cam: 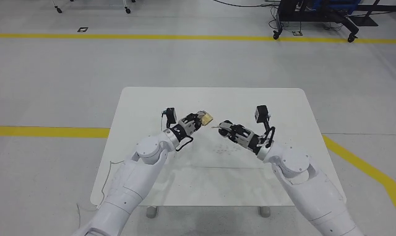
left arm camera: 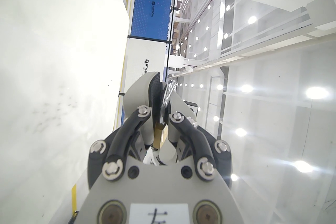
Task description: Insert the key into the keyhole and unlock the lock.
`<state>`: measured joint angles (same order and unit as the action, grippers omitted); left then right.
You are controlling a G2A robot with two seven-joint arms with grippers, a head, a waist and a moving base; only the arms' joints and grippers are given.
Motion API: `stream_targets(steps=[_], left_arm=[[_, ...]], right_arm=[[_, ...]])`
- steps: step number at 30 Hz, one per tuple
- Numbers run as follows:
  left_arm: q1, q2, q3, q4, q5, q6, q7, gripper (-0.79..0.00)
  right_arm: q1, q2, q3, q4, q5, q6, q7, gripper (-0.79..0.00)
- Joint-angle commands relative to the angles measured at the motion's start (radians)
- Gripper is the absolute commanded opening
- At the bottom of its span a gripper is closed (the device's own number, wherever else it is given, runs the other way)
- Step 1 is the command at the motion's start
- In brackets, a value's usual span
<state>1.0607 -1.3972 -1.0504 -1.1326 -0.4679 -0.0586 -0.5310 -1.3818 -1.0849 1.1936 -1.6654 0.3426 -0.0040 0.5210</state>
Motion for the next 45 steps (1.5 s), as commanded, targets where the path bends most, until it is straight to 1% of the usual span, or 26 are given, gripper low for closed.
stream_targets(steps=[1,5,9,12,15,17,21,23,28,32,38,45], left_arm=[[0.000,0.000,0.000,0.000,0.002,0.000,0.000,-0.785],[0.007,0.001,-0.002,-0.012,0.018,-0.004,0.015,-0.785],[0.021,0.006,-0.015,-0.040,0.030,0.028,0.033,-0.785],[0.022,0.007,-0.015,-0.059,0.023,0.121,0.036,-0.785],[0.018,0.005,-0.012,-0.082,-0.009,0.237,0.036,-0.785],[0.014,0.004,-0.011,-0.103,-0.026,0.298,0.048,-0.785],[0.018,0.000,-0.014,-0.142,-0.058,0.352,0.085,-0.785],[0.018,0.000,-0.015,-0.149,-0.060,0.359,0.095,-0.785],[0.016,-0.003,-0.010,-0.144,-0.068,0.366,0.102,-0.785],[0.012,-0.005,-0.006,-0.135,-0.073,0.366,0.104,-0.785],[0.004,-0.007,-0.007,-0.119,-0.079,0.365,0.110,-0.785],[-0.001,-0.010,-0.007,-0.110,-0.091,0.356,0.121,-0.785]], right_arm=[[0.000,0.000,0.000,0.000,-0.005,0.001,-0.002,-0.785],[0.000,0.000,0.001,-0.004,-0.015,-0.006,-0.013,-0.785],[-0.009,-0.004,0.006,-0.026,-0.116,-0.106,-0.118,-0.785],[-0.007,-0.010,-0.017,-0.017,-0.190,-0.193,-0.168,-0.785],[0.009,-0.017,-0.051,0.029,-0.322,-0.257,-0.229,-0.785],[0.023,-0.022,-0.072,0.052,-0.414,-0.263,-0.279,-0.785],[0.037,-0.029,-0.101,0.060,-0.590,-0.242,-0.364,-0.785],[0.038,-0.031,-0.108,0.057,-0.644,-0.235,-0.384,-0.785],[0.035,-0.034,-0.114,0.048,-0.724,-0.215,-0.401,-0.785],[0.034,-0.038,-0.112,0.054,-0.734,-0.207,-0.399,-0.785],[0.037,-0.041,-0.113,0.068,-0.794,-0.189,-0.391,-0.785],[0.037,-0.044,-0.112,0.074,-0.800,-0.217,-0.345,-0.785]])
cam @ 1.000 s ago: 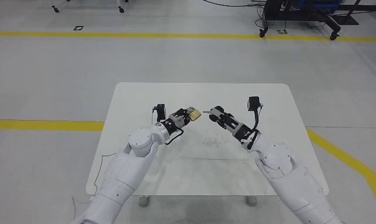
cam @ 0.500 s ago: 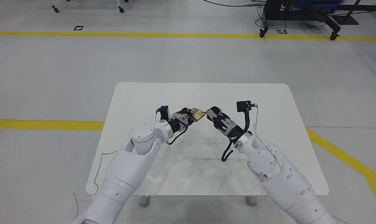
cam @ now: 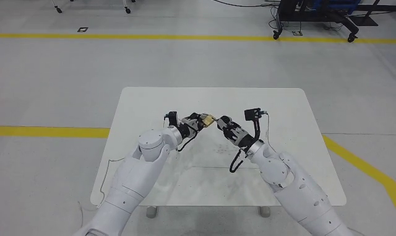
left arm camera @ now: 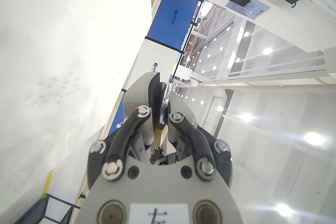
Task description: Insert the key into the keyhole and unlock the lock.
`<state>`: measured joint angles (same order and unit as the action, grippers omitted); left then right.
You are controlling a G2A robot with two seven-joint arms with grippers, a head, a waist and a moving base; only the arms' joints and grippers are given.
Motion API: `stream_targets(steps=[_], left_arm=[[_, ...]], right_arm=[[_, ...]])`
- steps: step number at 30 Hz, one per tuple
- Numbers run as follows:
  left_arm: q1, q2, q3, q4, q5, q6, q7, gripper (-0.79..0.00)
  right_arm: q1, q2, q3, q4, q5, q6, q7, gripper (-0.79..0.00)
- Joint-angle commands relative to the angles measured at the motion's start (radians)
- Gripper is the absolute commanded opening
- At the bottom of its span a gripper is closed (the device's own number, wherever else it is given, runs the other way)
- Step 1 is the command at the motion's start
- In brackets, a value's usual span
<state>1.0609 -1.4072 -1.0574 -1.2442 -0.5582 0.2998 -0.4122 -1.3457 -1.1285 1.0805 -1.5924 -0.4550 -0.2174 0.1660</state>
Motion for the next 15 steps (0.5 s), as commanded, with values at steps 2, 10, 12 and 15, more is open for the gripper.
stream_targets(steps=[2,10,12,15], left_arm=[[-0.001,-0.001,0.001,0.003,-0.001,-0.006,0.005,-0.785],[0.007,-0.001,-0.010,0.008,0.005,-0.052,0.011,-0.785],[0.010,0.000,-0.014,0.011,0.009,-0.064,0.010,-0.785],[0.011,0.001,-0.020,0.012,0.013,-0.075,0.006,-0.785]], right_arm=[[-0.001,0.000,0.004,0.001,0.006,-0.010,0.024,-0.785],[-0.028,-0.008,0.048,-0.012,0.196,-0.012,0.017,-0.785],[-0.039,-0.010,0.063,-0.013,0.300,-0.014,0.047,-0.785],[-0.040,-0.010,0.079,-0.007,0.419,0.005,0.136,-0.785]])
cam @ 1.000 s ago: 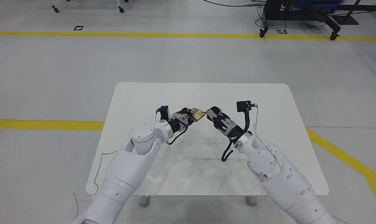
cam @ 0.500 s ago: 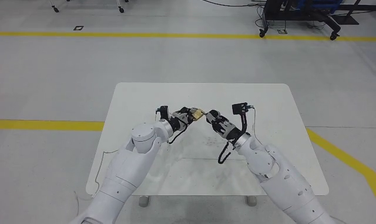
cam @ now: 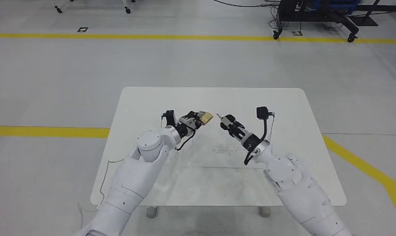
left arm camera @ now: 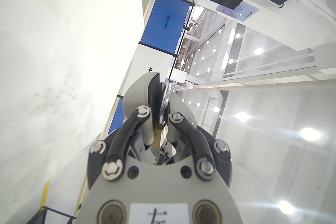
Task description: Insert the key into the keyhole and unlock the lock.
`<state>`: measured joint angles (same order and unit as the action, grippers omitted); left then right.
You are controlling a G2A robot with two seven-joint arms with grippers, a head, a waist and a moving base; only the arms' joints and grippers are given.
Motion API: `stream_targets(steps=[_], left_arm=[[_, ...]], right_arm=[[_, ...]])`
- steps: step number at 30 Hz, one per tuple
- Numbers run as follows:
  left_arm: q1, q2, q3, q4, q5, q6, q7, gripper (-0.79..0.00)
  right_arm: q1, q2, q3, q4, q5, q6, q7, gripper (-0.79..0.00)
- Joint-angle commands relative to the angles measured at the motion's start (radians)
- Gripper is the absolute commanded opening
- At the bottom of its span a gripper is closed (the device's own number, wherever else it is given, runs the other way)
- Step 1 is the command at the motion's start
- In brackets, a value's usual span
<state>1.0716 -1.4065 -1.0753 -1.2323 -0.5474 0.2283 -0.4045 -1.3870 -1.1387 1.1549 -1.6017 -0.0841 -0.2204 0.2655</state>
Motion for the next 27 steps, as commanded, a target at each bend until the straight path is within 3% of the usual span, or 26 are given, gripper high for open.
stream_targets(steps=[1,11,27], left_arm=[[-0.001,0.001,-0.003,-0.001,0.005,-0.006,-0.005,-0.785],[-0.003,0.003,-0.004,-0.001,0.014,-0.015,-0.048,-0.785],[-0.004,0.004,0.006,-0.006,0.048,-0.036,-0.079,-0.785]], right_arm=[[0.002,0.000,0.004,0.006,0.081,0.022,0.071,-0.785],[0.038,-0.005,0.005,0.020,0.184,0.093,0.197,-0.785],[0.043,-0.009,0.011,0.013,0.164,0.139,0.199,-0.785]])
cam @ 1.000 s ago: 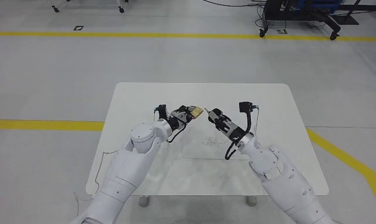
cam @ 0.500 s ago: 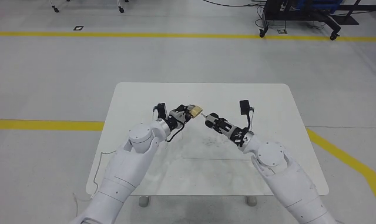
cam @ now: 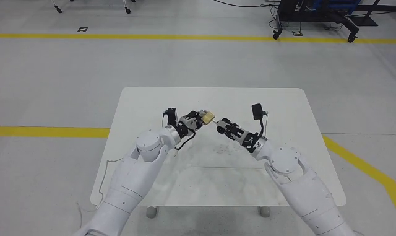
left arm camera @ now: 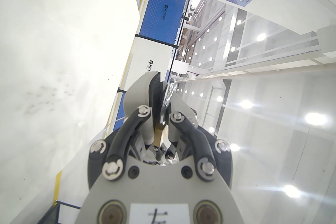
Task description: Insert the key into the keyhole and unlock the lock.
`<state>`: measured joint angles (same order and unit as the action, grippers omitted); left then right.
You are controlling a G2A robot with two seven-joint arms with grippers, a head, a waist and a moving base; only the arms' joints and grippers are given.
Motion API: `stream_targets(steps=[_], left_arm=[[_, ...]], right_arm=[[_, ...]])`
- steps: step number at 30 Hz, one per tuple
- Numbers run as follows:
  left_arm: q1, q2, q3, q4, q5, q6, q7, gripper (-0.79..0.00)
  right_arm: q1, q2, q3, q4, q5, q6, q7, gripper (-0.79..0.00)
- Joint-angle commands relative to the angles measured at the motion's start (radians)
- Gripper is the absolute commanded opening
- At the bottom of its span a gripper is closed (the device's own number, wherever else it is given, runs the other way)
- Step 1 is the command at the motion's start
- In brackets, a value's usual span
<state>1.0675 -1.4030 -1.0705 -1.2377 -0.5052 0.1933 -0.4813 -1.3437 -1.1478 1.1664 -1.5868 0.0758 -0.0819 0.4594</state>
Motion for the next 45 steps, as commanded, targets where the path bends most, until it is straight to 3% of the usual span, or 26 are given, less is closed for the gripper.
stream_targets(steps=[1,24,25,26,27,33,43,45], left_arm=[[-0.001,0.001,0.003,-0.001,0.018,-0.003,-0.003,-0.785],[0.003,0.003,0.015,-0.022,0.073,-0.034,-0.020,-0.785],[0.004,0.003,0.015,-0.022,0.071,-0.034,-0.020,-0.785],[0.004,0.003,0.014,-0.023,0.071,-0.035,-0.019,-0.785],[0.005,0.003,0.013,-0.023,0.071,-0.036,-0.016,-0.785],[0.014,0.003,0.002,-0.023,0.074,-0.061,0.015,-0.785],[0.048,-0.010,0.004,-0.010,0.024,-0.247,0.058,-0.785],[0.053,-0.014,0.006,0.001,0.000,-0.282,0.058,-0.785]], right_arm=[[0.001,-0.001,0.000,-0.002,0.006,0.001,0.008,-0.785],[0.004,-0.011,-0.005,-0.021,0.006,0.077,-0.014,-0.785],[0.004,-0.012,-0.005,-0.019,0.013,0.076,-0.016,-0.523],[0.004,-0.013,-0.006,-0.018,0.017,0.075,-0.015,-0.065],[0.004,-0.013,-0.005,-0.018,0.018,0.075,-0.015,0.000],[0.004,-0.013,-0.005,-0.018,0.018,0.075,-0.015,0.000],[0.004,-0.013,-0.005,-0.018,0.018,0.075,-0.015,0.000],[-0.008,-0.017,0.005,-0.020,0.098,0.054,-0.028,0.000]])
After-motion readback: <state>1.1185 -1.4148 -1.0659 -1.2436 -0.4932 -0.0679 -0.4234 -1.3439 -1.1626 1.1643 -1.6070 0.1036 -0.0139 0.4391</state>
